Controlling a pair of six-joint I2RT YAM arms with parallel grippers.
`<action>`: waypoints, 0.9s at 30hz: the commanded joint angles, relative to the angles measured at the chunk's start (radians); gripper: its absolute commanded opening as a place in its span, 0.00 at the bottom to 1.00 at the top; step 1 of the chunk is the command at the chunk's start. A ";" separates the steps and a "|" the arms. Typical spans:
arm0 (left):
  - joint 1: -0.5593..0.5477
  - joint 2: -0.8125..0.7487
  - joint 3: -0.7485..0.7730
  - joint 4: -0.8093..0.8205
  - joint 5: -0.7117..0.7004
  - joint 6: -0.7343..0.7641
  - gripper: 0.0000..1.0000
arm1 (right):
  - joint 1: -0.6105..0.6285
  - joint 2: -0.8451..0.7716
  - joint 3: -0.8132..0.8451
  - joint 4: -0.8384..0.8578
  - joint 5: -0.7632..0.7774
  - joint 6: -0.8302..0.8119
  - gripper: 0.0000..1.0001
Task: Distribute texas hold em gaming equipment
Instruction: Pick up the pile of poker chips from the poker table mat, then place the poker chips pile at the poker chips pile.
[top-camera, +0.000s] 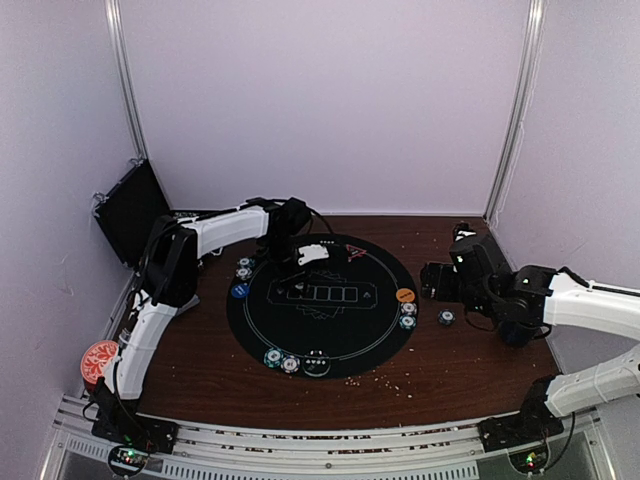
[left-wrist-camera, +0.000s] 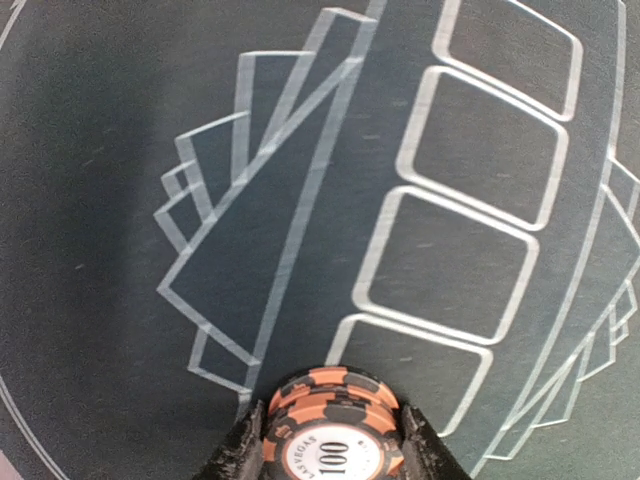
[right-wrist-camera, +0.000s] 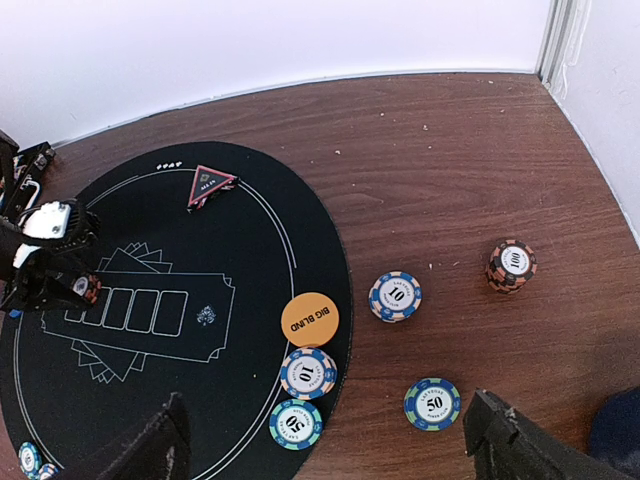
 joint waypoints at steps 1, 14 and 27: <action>0.072 0.067 -0.002 0.072 -0.094 -0.040 0.13 | -0.005 -0.007 -0.014 0.014 0.025 0.002 0.97; 0.150 0.057 0.008 0.152 -0.186 -0.055 0.13 | -0.005 0.000 -0.014 0.015 0.025 0.005 0.96; 0.202 0.056 0.009 0.165 -0.226 -0.047 0.13 | -0.004 0.001 -0.016 0.015 0.026 0.006 0.97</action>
